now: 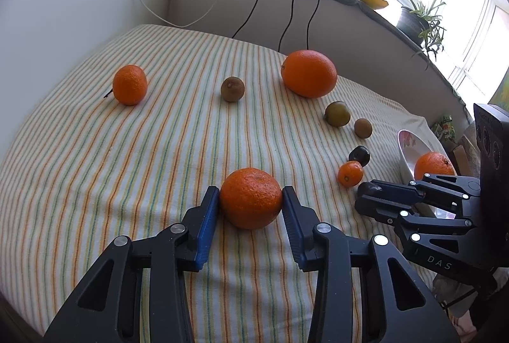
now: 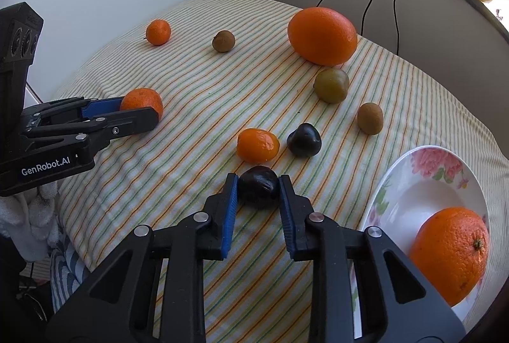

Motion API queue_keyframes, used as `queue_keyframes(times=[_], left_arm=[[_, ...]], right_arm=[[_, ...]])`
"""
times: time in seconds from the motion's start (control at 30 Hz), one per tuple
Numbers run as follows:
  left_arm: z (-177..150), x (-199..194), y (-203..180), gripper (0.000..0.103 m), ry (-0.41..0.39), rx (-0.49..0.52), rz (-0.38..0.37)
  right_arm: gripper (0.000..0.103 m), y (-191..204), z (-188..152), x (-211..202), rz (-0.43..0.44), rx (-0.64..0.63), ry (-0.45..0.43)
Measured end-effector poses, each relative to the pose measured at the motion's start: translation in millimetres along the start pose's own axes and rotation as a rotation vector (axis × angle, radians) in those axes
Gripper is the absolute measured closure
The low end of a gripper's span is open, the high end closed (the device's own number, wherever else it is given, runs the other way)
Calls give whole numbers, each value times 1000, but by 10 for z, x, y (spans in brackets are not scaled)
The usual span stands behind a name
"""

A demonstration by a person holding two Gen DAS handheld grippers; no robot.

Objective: Organize fruits
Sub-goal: 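Carry the tangerine to the plate with the left gripper while the right carries the plum there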

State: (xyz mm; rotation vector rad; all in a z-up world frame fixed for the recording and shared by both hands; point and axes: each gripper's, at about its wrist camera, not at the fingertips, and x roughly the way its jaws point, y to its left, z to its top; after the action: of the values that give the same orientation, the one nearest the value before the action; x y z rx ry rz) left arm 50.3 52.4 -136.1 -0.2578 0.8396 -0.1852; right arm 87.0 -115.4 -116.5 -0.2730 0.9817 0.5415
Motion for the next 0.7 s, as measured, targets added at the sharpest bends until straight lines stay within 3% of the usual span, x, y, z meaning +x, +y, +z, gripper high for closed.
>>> queue_keyframes(times=[0.4, 0.7], left_arm=[[22, -135, -58, 65, -25, 0, -17], [61, -301, -304, 65, -53, 24, -81]], right_arm=[[78, -50, -12, -196, 30, 28, -38], [78, -130, -66, -515, 50, 63, -95]])
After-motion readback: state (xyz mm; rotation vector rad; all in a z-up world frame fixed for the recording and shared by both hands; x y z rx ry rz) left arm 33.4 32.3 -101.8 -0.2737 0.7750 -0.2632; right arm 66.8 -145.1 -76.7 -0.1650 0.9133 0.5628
